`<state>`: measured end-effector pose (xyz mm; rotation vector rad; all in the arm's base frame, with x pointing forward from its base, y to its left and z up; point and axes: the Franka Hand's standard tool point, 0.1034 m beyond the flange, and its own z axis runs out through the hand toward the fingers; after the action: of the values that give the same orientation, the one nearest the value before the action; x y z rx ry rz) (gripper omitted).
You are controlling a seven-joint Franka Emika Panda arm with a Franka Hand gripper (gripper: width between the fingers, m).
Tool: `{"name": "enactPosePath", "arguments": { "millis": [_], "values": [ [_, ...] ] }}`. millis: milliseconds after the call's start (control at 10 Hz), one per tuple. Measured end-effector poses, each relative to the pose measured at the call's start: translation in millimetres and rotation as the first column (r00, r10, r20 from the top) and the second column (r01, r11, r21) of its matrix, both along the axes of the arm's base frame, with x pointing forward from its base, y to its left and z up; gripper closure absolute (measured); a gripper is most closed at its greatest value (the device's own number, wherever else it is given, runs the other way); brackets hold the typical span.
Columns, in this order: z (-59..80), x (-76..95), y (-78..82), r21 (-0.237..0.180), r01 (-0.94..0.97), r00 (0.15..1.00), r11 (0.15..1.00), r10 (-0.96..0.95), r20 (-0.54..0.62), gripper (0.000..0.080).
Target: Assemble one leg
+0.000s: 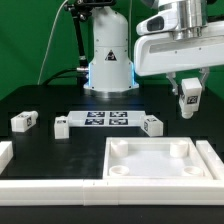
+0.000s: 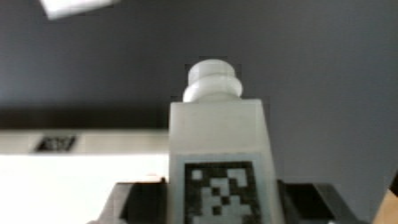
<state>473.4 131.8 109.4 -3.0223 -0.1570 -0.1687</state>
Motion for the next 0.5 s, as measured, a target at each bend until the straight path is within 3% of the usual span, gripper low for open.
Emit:
{"name": "enactPosePath", "arguments": {
  "millis": [100,500],
  "values": [
    [4.1,8.8,-2.2,0.003,0.001,1.000,1.000,-0.001,0.011,0.0509],
    [1.1,4.4,-1.1,0.001,-0.003,1.000,1.000,0.003,0.006,0.0509]
  ]
}}
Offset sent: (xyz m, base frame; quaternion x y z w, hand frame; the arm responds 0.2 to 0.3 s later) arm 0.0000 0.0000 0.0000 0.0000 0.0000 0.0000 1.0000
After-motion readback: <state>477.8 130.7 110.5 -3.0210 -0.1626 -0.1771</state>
